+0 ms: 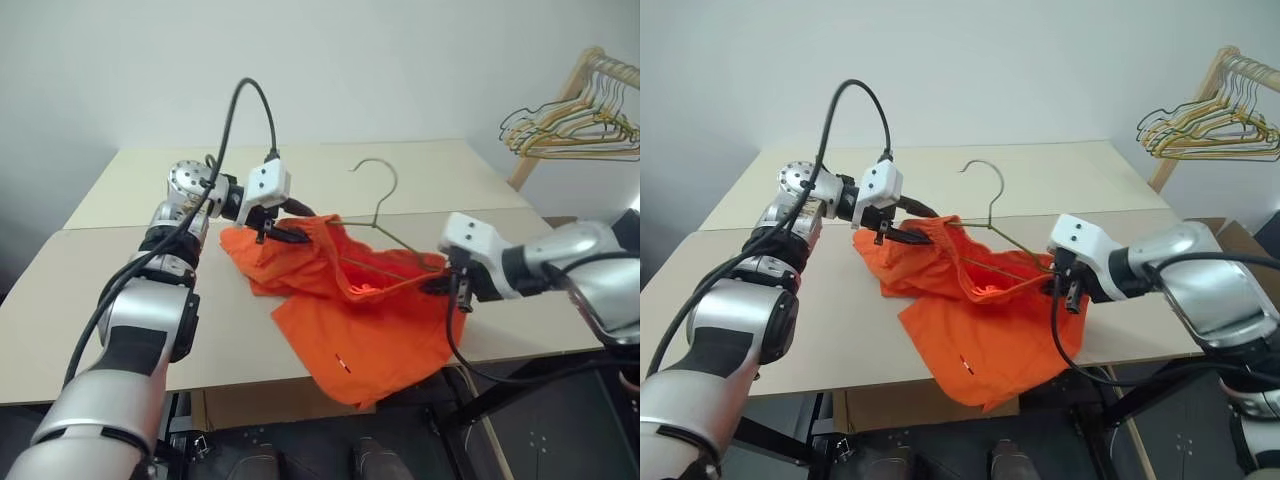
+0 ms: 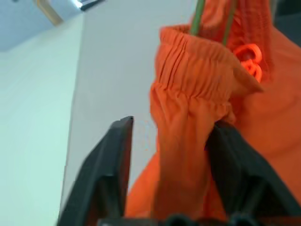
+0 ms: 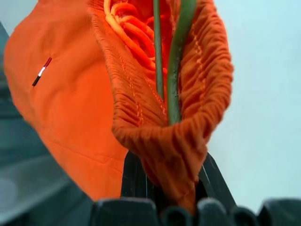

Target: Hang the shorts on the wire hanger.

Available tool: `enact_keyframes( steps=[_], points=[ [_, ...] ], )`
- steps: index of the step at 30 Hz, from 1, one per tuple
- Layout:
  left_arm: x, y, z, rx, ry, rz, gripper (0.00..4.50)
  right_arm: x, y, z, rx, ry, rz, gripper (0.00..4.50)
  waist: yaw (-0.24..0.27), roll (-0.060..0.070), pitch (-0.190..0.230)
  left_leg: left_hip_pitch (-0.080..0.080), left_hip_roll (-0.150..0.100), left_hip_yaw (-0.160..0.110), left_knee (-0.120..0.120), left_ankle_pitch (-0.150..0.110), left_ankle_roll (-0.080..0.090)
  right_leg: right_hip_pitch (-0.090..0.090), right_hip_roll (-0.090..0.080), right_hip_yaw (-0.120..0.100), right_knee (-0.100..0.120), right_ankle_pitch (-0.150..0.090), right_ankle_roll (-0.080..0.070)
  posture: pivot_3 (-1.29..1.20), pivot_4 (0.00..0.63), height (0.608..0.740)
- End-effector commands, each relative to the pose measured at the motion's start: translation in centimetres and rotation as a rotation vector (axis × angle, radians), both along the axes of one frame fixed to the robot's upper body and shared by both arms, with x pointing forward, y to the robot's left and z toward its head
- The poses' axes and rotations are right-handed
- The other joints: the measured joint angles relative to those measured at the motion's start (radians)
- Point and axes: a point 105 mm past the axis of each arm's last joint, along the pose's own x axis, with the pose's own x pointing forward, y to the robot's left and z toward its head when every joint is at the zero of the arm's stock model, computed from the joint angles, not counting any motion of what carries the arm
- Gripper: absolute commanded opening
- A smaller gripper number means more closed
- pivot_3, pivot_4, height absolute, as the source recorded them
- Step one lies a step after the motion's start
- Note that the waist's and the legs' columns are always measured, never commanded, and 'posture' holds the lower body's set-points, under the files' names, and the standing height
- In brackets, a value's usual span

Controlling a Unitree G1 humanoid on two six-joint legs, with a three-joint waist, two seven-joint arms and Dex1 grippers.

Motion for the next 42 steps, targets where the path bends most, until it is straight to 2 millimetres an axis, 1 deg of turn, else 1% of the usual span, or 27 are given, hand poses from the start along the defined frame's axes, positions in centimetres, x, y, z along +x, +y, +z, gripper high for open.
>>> enact_keyframes(
  steps=[1, 3, 4, 5, 7, 9, 13, 16, 18, 21, 24, 25, 28, 31, 33, 39, 42],
  points=[
    [0.7, -0.3, 5.1, -0.178, -0.100, 0.048, 3.68, -1.2, -1.2, 0.4, 0.087, 0.006, -0.158, 0.00, 0.003, 0.000, 0.000, 0.000, 0.000, 0.000, 0.000, 0.000, 0.000, 0.000, 0.000, 0.000, 0.000, 0.000, 0.000, 0.00, 0.000, 0.740],
    [0.8, -0.4, 6.0, -0.241, -0.110, 0.061, 4.34, -1.8, -1.9, -0.1, 0.122, 0.019, -0.246, 0.00, 0.004, 0.000, 0.000, 0.000, 0.000, -0.001, 0.000, 0.000, 0.000, 0.001, 0.000, 0.000, 0.000, 0.000, 0.000, 0.00, 0.000, 0.740],
    [0.8, -0.5, 6.3, -0.269, -0.116, 0.068, 4.46, -2.1, -2.2, -0.2, 0.137, 0.022, -0.282, 0.00, 0.004, 0.000, 0.000, 0.000, 0.000, -0.001, 0.000, 0.000, 0.000, 0.001, 0.000, 0.000, 0.000, 0.000, 0.001, -0.01, 0.000, 0.740],
    [0.8, -0.5, 6.6, -0.301, -0.107, 0.075, 4.46, -2.4, -2.6, -0.3, 0.156, 0.027, -0.326, 0.00, 0.003, 0.000, 0.000, 0.000, 0.000, -0.001, 0.001, 0.000, 0.000, 0.001, 0.000, 0.000, 0.000, 0.000, 0.001, -0.01, 0.000, 0.740],
    [0.1, -0.7, 7.1, -0.370, -0.083, 0.047, 4.46, -3.3, -4.1, -0.3, 0.212, 0.041, -0.466, 0.00, 0.004, 0.000, 0.000, 0.000, 0.000, -0.001, 0.001, 0.000, 0.000, 0.001, 0.000, 0.000, 0.001, -0.001, 0.002, -0.02, 0.000, 0.740],
    [-0.6, -0.9, 7.4, -0.421, -0.066, 0.028, 4.46, -4.3, -5.4, -0.4, 0.250, 0.042, -0.563, 0.00, 0.003, 0.000, 0.000, 0.000, -0.001, -0.001, 0.001, 0.000, 0.000, 0.002, 0.000, 0.000, 0.000, -0.001, 0.002, -0.03, 0.000, 0.740],
    [-2.1, -1.6, 8.0, -0.534, -0.030, 0.019, 4.46, -6.1, -8.2, -0.5, 0.296, 0.015, -0.715, 0.00, -0.002, 0.000, -0.001, 0.002, 0.000, -0.001, 0.000, 0.000, 0.000, 0.002, 0.000, 0.000, 0.000, -0.001, 0.002, -0.06, 0.000, 0.740],
    [-3.1, -2.4, 8.5, -0.616, 0.020, 0.027, 4.46, -7.0, -10.5, -0.1, 0.331, -0.020, -0.831, 0.00, -0.010, 0.000, -0.001, 0.003, 0.000, -0.002, 0.001, 0.000, 0.000, 0.004, 0.000, 0.000, 0.001, -0.002, 0.004, -0.09, 0.000, 0.740],
    [-3.6, -2.7, 8.5, -0.638, 0.034, 0.026, 4.46, -7.1, -11.7, 0.2, 0.349, -0.043, -0.897, 0.00, -0.022, 0.000, -0.001, 0.007, 0.000, -0.002, 0.000, 0.000, 0.000, 0.007, 0.000, 0.000, 0.000, -0.002, 0.004, -0.09, 0.000, 0.740],
    [-4.0, -3.1, 8.5, -0.649, 0.047, 0.022, 4.46, -7.0, -13.8, 0.8, 0.362, -0.080, -1.019, 0.00, -0.038, 0.002, -0.002, 0.020, 0.000, -0.002, -0.005, -0.001, 0.001, 0.022, 0.000, 0.000, -0.007, -0.003, 0.004, -0.11, 0.000, 0.740],
    [-3.9, -3.4, 8.8, -0.666, 0.051, 0.028, 4.46, -6.6, -15.9, 1.5, 0.387, -0.109, -1.141, 0.00, -0.058, 0.003, -0.002, 0.029, 0.000, -0.002, -0.009, -0.002, 0.000, 0.031, 0.000, 0.000, -0.012, -0.003, 0.005, -0.11, 0.000, 0.740],
    [-3.9, -3.4, 8.9, -0.670, 0.049, 0.030, 4.46, -6.5, -16.4, 1.6, 0.391, -0.113, -1.173, 0.00, -0.060, 0.003, -0.003, 0.032, 0.000, -0.001, -0.011, -0.002, 0.000, 0.035, 0.000, 0.001, -0.014, -0.005, 0.002, -0.11, 0.000, 0.740],
    [-3.7, -3.5, 9.4, -0.689, 0.050, 0.036, 4.46, -6.1, -18.2, 2.2, 0.412, -0.131, -1.291, 0.00, -0.080, 0.004, -0.003, 0.034, -0.002, -0.001, -0.015, -0.002, 0.000, 0.036, -0.001, 0.002, -0.016, -0.007, 0.001, -0.11, 0.000, 0.740],
    [-3.7, -3.5, 9.8, -0.705, 0.055, 0.036, 4.46, -5.6, -19.7, 2.7, 0.429, -0.142, -1.402, 0.00, -0.089, 0.004, -0.003, 0.034, -0.002, -0.001, -0.016, -0.003, 0.000, 0.036, -0.001, 0.002, -0.016, -0.005, 0.005, -0.11, 0.000, 0.740],
    [-3.7, -3.4, 10.0, -0.711, 0.058, 0.038, 4.46, -5.4, -20.5, 3.1, 0.414, -0.158, -1.470, 0.00, -0.096, 0.004, -0.003, 0.034, -0.002, -0.001, -0.017, -0.003, 0.000, 0.036, -0.001, 0.003, -0.017, -0.005, 0.005, -0.10, 0.000, 0.740],
    [-4.0, -3.2, 10.0, -0.710, 0.061, 0.036, 4.46, -3.8, -21.5, 5.4, 0.500, -0.198, -1.598, 0.00, -0.115, 0.007, -0.004, 0.034, -0.002, -0.001, -0.019, -0.003, 0.001, 0.037, -0.001, 0.005, -0.020, -0.005, 0.005, -0.09, 0.000, 0.740],
    [-4.0, -3.0, 10.4, -0.728, 0.067, 0.035, 4.46, -3.4, -22.3, 6.0, 0.531, -0.190, -1.680, 0.00, -0.115, 0.008, -0.005, 0.034, -0.002, -0.002, -0.020, -0.003, 0.001, 0.038, -0.001, 0.004, -0.023, -0.005, 0.006, -0.09, 0.000, 0.740]
  ],
)
